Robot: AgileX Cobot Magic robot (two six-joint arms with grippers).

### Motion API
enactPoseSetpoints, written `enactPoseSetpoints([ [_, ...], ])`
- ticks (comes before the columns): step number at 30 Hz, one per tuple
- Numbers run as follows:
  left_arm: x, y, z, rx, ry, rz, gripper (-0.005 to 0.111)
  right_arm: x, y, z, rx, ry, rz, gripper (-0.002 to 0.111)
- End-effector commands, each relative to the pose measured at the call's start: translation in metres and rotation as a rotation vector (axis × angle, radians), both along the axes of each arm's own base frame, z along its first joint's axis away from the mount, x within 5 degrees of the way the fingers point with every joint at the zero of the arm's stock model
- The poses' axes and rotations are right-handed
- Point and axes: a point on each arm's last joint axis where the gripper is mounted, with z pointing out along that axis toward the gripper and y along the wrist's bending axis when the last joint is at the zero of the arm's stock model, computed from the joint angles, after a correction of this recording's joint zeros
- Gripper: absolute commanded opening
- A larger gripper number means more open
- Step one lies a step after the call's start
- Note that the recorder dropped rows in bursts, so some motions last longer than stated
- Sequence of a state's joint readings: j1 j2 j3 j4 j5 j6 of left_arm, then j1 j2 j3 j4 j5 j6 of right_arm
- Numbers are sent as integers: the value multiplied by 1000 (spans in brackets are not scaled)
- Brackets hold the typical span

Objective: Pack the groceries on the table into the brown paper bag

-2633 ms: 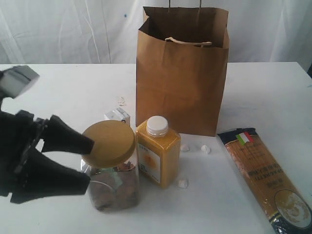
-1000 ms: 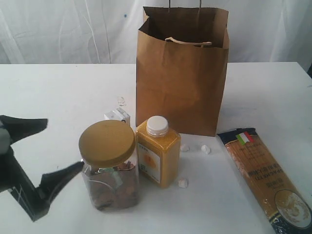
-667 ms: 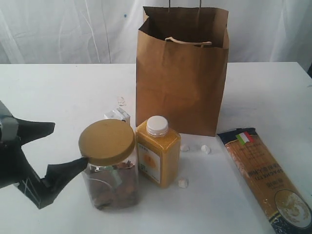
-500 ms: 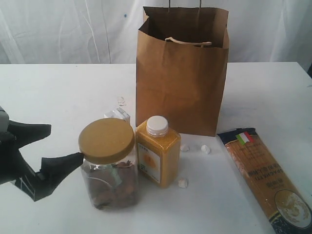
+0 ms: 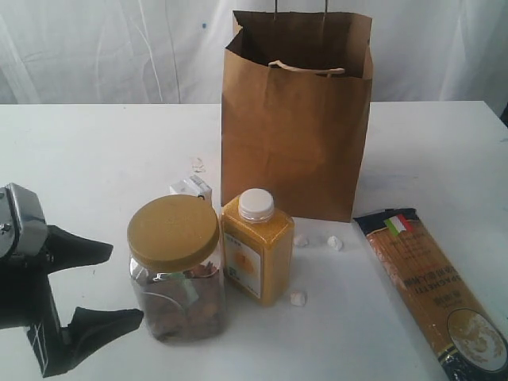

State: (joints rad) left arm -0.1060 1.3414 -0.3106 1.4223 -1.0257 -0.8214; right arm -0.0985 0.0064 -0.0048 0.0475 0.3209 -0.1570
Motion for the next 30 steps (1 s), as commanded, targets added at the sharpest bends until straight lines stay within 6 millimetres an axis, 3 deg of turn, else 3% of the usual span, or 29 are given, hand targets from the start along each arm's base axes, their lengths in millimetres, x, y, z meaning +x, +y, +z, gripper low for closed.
enactPoseSetpoints([
  [1, 12, 0, -4, 75, -12, -48, 105, 0, 0, -1, 4, -9, -7, 0],
  [7, 32, -2, -6, 134, -78, -118, 105, 0, 0, -1, 4, -9, -7, 0],
  [30, 59, -11, -24, 50, -6, -176, 105, 0, 0, -1, 4, -9, -7, 0],
])
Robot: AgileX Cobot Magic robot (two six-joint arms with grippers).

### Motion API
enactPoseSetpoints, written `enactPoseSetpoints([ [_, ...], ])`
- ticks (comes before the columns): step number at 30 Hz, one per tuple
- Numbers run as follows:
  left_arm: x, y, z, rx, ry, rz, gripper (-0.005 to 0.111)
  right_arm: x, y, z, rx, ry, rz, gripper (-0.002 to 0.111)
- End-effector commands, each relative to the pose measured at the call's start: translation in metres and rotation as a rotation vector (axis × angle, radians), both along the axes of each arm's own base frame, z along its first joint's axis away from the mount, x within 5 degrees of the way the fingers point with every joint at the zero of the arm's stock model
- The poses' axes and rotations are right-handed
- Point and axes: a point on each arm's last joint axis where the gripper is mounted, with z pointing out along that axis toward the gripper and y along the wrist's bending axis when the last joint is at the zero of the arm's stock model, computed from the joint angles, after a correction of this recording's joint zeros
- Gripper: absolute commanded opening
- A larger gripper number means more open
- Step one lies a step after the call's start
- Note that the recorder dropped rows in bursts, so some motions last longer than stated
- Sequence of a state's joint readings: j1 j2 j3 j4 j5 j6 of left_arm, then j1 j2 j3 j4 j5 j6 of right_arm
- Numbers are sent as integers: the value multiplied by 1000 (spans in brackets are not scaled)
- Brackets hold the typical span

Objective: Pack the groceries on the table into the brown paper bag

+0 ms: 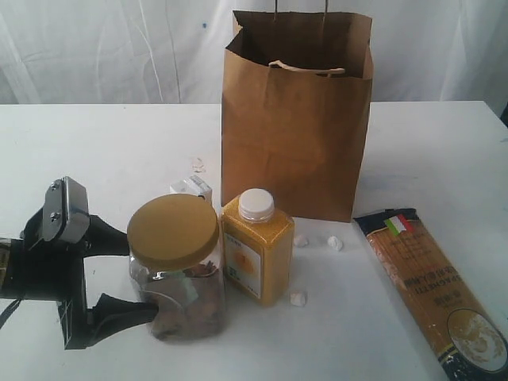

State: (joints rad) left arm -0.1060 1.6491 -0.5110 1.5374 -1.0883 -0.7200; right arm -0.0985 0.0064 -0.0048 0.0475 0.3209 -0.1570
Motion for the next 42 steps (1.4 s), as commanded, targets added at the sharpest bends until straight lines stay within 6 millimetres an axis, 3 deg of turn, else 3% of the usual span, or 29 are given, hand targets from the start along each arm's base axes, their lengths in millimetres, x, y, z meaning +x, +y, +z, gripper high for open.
enactPoseSetpoints([
  [1, 9, -1, 3, -10, -35, -6, 105, 0, 0, -1, 4, -9, -7, 0],
  [7, 17, -6, 9, -53, -112, -74, 105, 0, 0, -1, 4, -9, -7, 0],
  [13, 17, -9, -9, -71, -32, -86, 105, 0, 0, -1, 4, -9, -7, 0],
  [32, 11, -21, -9, -79, -26, -136, 101, 0, 0, -1, 4, -11, -7, 0],
  [35, 11, -21, -9, -77, -32, -137, 85, 0, 0, -1, 4, -11, -7, 0],
  [42, 13, -22, -8, -94, -32, -118, 15, 0, 0, 0, -4, -10, -5, 0],
])
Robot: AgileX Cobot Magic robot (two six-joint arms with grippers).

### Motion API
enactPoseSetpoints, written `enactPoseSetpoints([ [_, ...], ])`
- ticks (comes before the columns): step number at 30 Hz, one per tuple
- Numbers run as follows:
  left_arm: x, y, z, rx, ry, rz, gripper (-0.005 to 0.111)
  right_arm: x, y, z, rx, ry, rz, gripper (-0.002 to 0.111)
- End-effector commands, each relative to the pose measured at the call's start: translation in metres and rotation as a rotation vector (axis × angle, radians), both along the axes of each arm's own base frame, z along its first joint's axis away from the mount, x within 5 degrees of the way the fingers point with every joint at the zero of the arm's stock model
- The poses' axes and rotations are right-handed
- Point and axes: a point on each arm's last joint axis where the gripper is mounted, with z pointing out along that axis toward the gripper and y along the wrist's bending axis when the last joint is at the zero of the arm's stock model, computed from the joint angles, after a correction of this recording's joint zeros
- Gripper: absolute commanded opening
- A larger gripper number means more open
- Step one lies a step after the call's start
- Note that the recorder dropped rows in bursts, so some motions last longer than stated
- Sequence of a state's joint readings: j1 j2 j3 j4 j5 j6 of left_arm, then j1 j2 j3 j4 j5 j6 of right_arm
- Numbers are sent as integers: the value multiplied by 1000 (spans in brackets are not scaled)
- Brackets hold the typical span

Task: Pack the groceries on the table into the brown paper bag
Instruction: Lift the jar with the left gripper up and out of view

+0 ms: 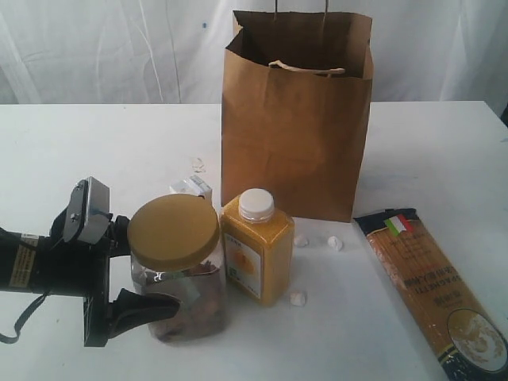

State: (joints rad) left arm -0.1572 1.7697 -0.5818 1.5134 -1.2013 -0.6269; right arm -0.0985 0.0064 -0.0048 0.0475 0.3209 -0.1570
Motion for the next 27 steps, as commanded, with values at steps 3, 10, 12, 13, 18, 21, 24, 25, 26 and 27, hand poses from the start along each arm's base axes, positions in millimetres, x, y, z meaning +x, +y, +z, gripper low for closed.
enactPoseSetpoints([
  [3, 0, -3, 2, -25, -5, -2, 0, 0, 0, 0, -4, -10, -5, 0],
  [10, 0, -2, 3, -26, -6, 3, 0, 0, 0, 0, -4, -10, -5, 0],
  [12, 0, -2, 7, -28, -20, 0, 0, 0, 0, 0, -4, -10, -5, 0],
  [13, 0, -2, 8, -29, -27, 0, 0, 0, 0, 0, -4, -10, -5, 0],
  [18, -2, -2, 22, -38, -80, 0, 0, 0, 0, 0, -4, -10, -5, 0],
  [21, -4, -2, 33, -48, -113, 4, 0, 0, 0, 0, -4, -10, -5, 0],
  [24, -7, -1, 46, -64, -116, 18, 0, 0, 0, 0, -4, -10, -5, 0],
  [25, -8, -1, 49, -68, -113, 20, 0, 0, 0, 0, -4, -10, -5, 0],
  [26, -10, -1, 53, -70, -115, 18, 0, 0, 0, 0, -4, -10, -5, 0],
  [27, -12, -1, 57, -68, -121, 12, 0, 0, 0, 0, -4, -10, -5, 0],
])
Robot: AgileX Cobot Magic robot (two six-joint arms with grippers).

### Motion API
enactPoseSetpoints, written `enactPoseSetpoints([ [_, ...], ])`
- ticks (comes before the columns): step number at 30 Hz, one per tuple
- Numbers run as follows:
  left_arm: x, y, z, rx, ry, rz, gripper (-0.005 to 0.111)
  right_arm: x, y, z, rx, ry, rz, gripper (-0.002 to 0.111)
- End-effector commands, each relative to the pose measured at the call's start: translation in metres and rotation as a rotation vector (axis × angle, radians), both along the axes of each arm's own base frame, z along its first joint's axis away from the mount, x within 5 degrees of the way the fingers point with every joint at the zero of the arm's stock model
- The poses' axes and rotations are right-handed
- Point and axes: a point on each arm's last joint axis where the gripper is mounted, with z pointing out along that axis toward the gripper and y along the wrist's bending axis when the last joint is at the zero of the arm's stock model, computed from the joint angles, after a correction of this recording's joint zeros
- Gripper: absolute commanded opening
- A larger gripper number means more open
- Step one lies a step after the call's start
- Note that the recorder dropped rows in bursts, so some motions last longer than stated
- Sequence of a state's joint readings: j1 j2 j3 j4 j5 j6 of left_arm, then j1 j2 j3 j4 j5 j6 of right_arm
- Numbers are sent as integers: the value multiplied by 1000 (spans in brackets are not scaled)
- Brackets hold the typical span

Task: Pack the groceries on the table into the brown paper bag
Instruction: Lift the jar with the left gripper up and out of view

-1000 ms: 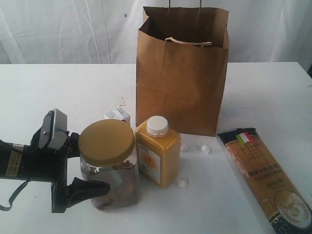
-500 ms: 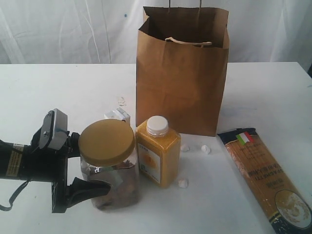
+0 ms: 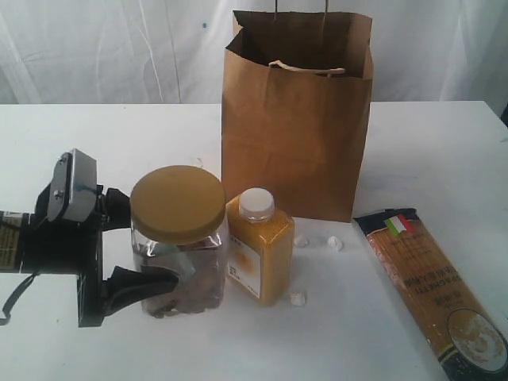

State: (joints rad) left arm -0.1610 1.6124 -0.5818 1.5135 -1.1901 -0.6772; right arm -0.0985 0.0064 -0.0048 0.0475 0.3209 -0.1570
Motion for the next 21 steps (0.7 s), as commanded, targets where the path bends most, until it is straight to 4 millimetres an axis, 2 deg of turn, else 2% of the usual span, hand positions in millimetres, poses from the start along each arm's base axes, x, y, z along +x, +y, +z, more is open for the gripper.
enactPoseSetpoints([
  [1, -9, -1, 21, -40, -14, -17, 0, 0, 0, 0, -4, -10, -5, 0],
  [11, -26, 2, 60, -65, -137, -19, 0, 0, 0, 0, -4, -10, -5, 0],
  [21, -40, 4, 87, -114, -192, 9, 0, 0, 0, 0, -4, -10, -5, 0],
])
